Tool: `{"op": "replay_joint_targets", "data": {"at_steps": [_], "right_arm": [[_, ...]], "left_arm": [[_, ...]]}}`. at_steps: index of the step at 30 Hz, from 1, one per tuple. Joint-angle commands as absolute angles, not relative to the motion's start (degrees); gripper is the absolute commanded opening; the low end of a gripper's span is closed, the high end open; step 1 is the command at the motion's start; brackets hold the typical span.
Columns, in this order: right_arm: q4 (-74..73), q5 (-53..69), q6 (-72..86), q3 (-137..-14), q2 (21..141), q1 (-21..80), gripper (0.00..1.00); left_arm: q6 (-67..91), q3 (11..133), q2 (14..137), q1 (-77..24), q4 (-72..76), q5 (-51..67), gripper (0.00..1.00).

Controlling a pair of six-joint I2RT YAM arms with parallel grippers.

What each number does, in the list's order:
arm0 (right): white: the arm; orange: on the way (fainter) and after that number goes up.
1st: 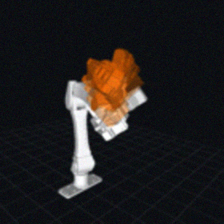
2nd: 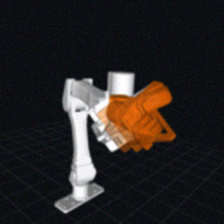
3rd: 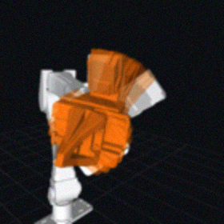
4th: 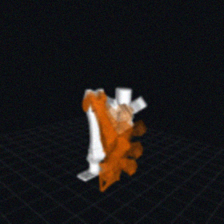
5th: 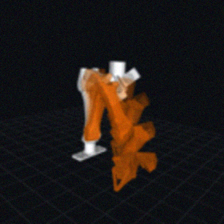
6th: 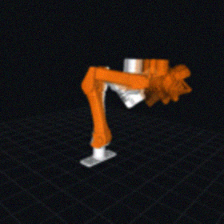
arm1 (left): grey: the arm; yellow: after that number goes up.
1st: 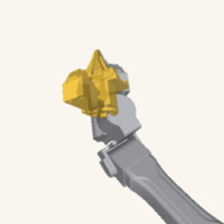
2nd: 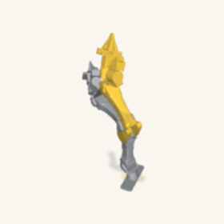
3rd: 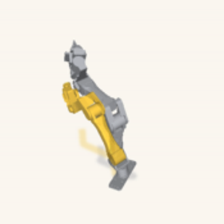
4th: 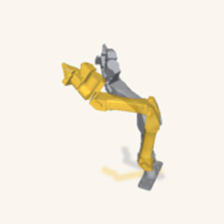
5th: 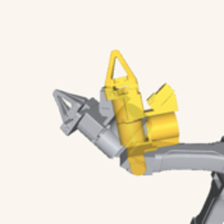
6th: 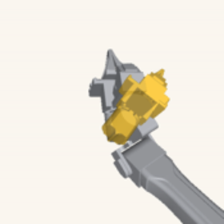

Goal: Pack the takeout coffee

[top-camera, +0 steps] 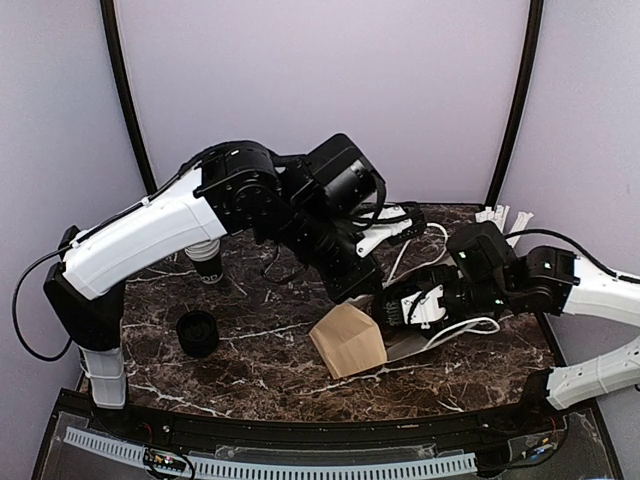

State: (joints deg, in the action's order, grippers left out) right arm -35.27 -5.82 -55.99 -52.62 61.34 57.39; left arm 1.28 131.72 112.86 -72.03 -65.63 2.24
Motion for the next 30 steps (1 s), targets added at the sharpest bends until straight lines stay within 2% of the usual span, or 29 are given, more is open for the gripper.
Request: {"op": "replay_joint_targets", "data": {"at_steps": [1, 5, 10, 30], "right_arm": [[-30.5, -4.8, -58.4, -47.0, 54.0, 57.9, 0.36], [-31.3, -5.1, -62.1, -43.6, 49.9, 59.1, 0.37], [-35.6, -7.2, -61.6, -44.1, 50.5, 60.7, 0.37], [-40.1, -21.6, -61.3, -47.6, 52.2, 64.2, 0.33]], "left_arm": [[-5.7, 130.4, 113.6, -75.0, -61.0, -6.0, 0.00], [-9.0, 129.9, 113.7, -77.2, -58.7, -12.1, 0.00], [-12.2, 129.0, 114.1, -79.2, -57.2, -17.9, 0.00], [-12.3, 129.0, 114.4, -80.1, -55.6, -15.4, 0.00]]}}
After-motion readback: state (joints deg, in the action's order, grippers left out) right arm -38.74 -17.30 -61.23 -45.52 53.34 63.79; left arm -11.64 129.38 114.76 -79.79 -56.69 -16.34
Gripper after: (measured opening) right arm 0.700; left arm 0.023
